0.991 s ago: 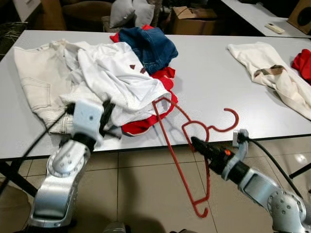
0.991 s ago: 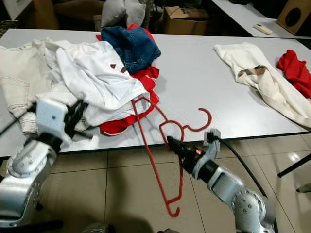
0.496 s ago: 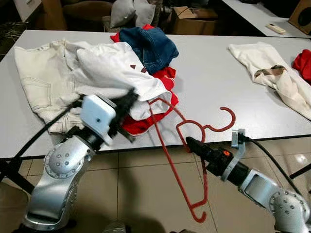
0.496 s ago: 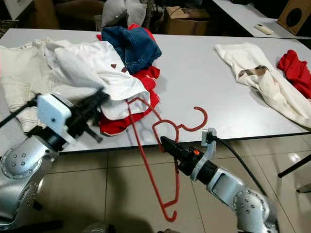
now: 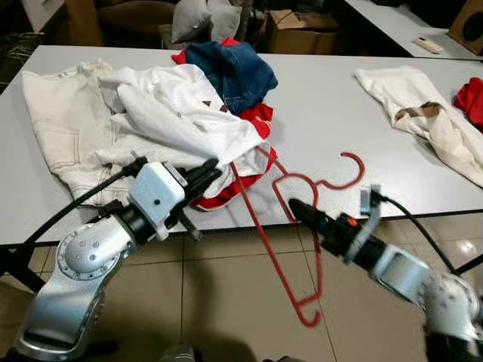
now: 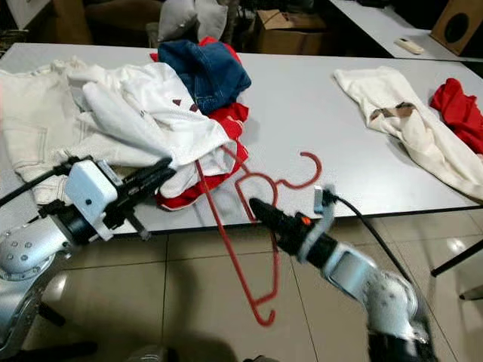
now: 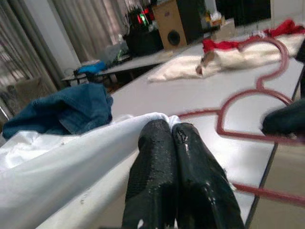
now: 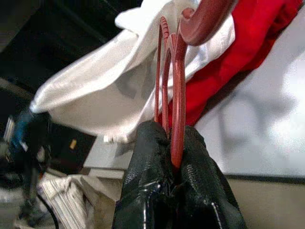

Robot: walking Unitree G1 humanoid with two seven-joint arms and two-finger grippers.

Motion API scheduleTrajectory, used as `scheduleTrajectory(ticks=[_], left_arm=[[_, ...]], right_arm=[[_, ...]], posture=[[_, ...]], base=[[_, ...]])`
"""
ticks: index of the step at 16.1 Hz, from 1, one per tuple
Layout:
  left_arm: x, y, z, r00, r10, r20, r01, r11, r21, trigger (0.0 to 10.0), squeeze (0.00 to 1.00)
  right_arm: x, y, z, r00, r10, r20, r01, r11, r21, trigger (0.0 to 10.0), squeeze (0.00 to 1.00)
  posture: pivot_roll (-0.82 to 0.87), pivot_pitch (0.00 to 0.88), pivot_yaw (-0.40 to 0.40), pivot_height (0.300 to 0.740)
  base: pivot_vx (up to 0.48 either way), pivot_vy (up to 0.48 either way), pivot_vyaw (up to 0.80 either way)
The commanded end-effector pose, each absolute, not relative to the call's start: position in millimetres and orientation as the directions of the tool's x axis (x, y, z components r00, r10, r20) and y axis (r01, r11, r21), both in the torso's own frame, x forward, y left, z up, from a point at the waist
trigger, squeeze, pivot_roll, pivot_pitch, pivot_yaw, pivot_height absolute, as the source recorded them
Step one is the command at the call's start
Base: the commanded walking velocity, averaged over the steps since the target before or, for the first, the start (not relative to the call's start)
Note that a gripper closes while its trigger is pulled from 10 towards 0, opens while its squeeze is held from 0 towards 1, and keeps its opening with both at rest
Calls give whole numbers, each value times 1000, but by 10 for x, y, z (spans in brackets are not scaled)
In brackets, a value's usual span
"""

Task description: Hang hanger

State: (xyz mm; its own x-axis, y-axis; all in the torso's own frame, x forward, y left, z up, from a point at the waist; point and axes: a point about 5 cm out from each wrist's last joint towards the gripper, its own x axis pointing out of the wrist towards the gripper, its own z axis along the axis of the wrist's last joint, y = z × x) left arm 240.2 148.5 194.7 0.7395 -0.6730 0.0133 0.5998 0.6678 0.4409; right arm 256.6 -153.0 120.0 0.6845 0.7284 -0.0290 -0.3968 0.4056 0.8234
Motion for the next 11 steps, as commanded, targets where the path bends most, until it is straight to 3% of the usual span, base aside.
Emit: scheduleTrajectory(ticks=[1, 4, 11], left_arm=[[2435, 1514, 1855, 761, -648, -42, 596, 672, 440, 0, 0], [2514, 1572, 1853, 822, -568, -34, 529, 741, 414, 0, 0], [2517, 1553, 1807, 823, -565, -62, 538, 741, 402, 0, 0]], right_arm=[[2605, -1570, 1217, 711, 703, -24, -379, 411, 829, 10000, 0], [2584, -1500, 1184, 723, 689, -44, -351, 421, 837, 10000, 0], [2630, -1527, 1167, 808, 585, -64, -274, 470, 839, 10000, 0]], posture=[[103, 47, -77, 740], [101, 69, -83, 740], [97, 76, -68, 740]], base=[[0, 0, 0], [0, 0, 0], [0, 0, 0]])
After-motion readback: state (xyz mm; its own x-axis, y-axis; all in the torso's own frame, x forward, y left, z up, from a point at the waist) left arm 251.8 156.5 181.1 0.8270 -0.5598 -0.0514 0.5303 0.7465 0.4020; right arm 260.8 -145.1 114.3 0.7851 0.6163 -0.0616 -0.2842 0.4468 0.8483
